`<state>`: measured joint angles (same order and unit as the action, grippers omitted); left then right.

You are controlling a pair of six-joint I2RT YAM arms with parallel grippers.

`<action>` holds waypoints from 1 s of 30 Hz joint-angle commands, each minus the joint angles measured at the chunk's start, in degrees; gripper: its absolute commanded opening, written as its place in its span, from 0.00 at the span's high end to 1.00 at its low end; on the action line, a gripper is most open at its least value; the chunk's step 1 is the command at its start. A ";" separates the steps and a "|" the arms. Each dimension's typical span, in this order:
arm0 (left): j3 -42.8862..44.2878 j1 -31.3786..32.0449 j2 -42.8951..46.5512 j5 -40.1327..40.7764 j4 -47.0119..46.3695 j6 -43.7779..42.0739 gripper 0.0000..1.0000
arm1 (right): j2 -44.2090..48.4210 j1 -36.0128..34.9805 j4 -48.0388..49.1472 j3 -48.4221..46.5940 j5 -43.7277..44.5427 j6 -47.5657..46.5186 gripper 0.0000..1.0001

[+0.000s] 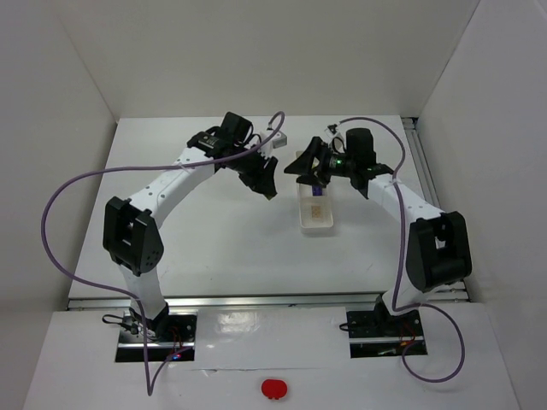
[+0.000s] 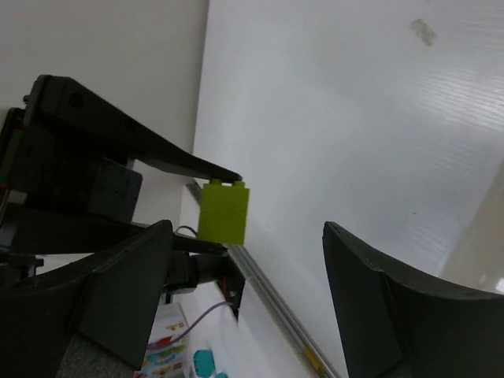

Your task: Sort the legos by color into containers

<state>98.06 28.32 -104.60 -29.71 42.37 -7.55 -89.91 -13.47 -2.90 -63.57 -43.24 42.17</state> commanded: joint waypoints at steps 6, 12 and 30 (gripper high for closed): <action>1.87 1.48 1.85 -3.24 0.17 -2.12 1.00 | -4.48 -3.92 9.22 -3.31 -7.56 5.29 0.16; 2.93 1.48 1.85 -1.22 0.17 -2.12 1.00 | -6.51 -6.56 8.17 -4.10 -10.10 4.76 0.19; 3.28 1.48 3.17 6.77 -0.45 1.57 0.27 | -5.89 -6.04 15.11 -0.33 -11.78 7.75 0.96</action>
<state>99.96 30.28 -104.38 -25.63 44.40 -6.94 -97.34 -19.99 8.73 -63.55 -52.93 50.00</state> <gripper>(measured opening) 0.686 0.399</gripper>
